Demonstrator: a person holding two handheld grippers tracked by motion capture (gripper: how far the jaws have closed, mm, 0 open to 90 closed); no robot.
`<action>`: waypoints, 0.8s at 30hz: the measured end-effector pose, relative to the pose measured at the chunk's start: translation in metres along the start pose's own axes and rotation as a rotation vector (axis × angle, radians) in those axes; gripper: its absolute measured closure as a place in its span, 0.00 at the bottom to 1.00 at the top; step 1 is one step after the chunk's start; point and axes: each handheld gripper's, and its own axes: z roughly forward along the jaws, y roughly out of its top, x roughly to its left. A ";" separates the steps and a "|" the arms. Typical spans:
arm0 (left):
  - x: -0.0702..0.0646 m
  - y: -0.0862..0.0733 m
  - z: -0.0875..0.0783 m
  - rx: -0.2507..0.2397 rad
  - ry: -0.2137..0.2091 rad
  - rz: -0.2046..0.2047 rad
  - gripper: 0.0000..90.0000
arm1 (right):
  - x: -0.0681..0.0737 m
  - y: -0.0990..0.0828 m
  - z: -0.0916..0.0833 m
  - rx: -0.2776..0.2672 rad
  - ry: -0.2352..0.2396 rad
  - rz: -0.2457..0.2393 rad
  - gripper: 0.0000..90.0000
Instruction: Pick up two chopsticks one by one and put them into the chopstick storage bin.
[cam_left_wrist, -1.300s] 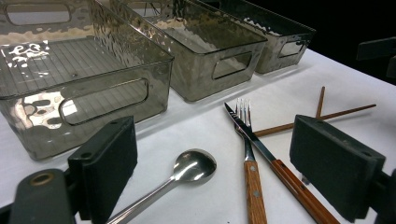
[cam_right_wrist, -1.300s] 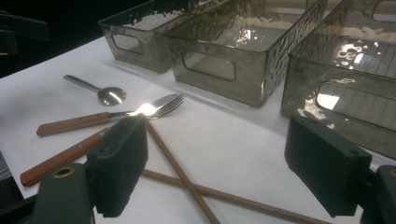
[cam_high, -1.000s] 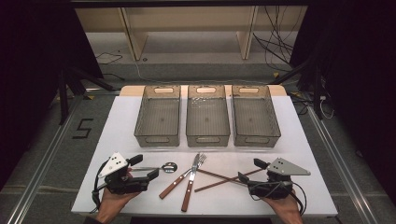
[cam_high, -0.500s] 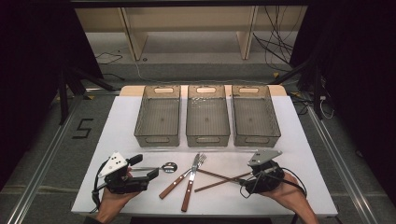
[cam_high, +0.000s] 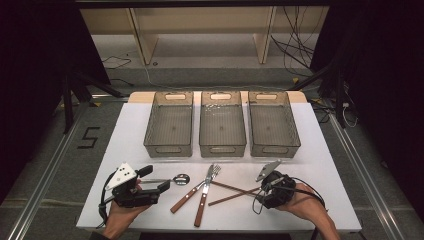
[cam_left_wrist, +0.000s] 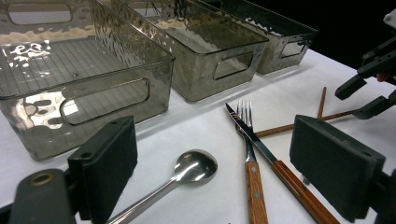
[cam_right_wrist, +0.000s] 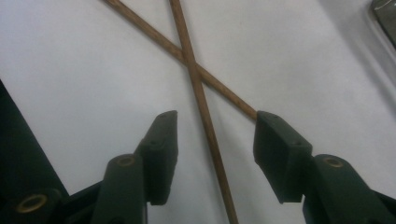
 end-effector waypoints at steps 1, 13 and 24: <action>0.000 0.000 0.000 0.000 0.000 0.001 0.16 | 0.000 0.001 0.002 0.014 0.010 -0.002 0.62; 0.000 0.000 0.000 -0.002 -0.003 0.002 0.16 | -0.001 0.008 0.010 0.092 0.016 -0.045 0.77; -0.001 0.000 0.000 -0.001 -0.004 0.002 0.16 | 0.003 0.013 0.019 0.163 0.026 -0.114 0.93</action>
